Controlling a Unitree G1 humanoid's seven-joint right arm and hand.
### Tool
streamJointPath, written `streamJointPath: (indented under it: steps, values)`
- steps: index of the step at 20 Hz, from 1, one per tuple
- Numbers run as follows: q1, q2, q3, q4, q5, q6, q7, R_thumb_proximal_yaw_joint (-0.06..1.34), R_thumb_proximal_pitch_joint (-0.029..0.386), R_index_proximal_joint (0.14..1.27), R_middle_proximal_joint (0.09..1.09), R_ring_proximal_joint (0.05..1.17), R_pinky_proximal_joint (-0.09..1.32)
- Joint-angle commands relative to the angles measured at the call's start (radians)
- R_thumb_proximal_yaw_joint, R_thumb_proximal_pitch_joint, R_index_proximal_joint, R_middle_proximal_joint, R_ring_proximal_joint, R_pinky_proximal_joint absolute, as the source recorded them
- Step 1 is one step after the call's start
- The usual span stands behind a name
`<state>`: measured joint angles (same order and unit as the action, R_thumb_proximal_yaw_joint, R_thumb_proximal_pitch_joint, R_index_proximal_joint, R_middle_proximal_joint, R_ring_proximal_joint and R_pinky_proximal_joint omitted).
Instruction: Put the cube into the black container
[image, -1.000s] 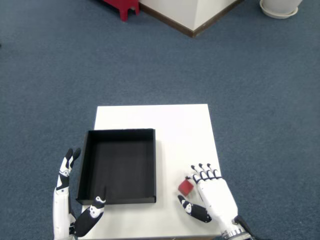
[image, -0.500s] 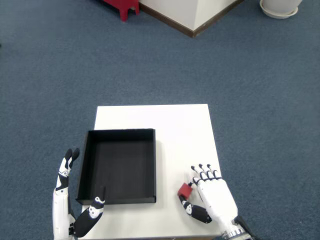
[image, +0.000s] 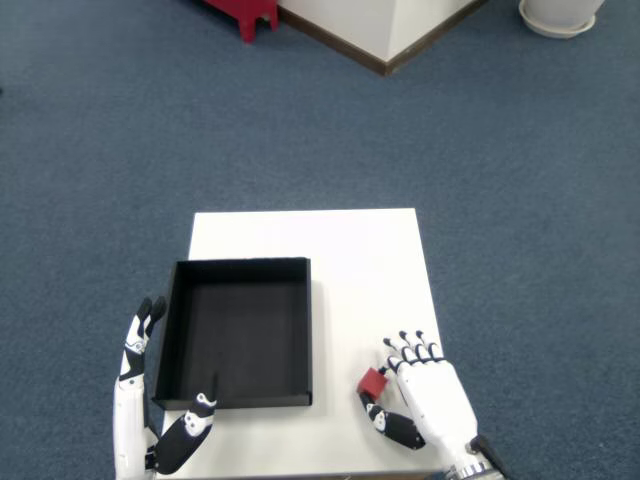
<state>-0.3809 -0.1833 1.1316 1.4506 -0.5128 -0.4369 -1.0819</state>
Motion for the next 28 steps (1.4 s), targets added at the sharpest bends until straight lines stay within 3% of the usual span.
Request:
streamJointPath:
  steps: [1, 11, 20, 28]
  values:
    - [-0.023, -0.02, -0.006, 0.005, 0.019, 0.005, -0.001, 1.22, 0.193, 1.09, 0.27, 0.18, 0.02]
    - [-0.018, -0.03, -0.006, -0.009, 0.015, -0.01, -0.048, 1.21, 0.19, 1.07, 0.27, 0.17, 0.03]
    - [-0.025, -0.036, 0.035, -0.113, -0.048, -0.073, -0.31, 1.19, 0.192, 1.06, 0.26, 0.17, 0.02]
    - [-0.023, -0.081, 0.061, -0.289, -0.117, -0.029, -0.5, 1.2, 0.187, 1.06, 0.27, 0.17, 0.01]
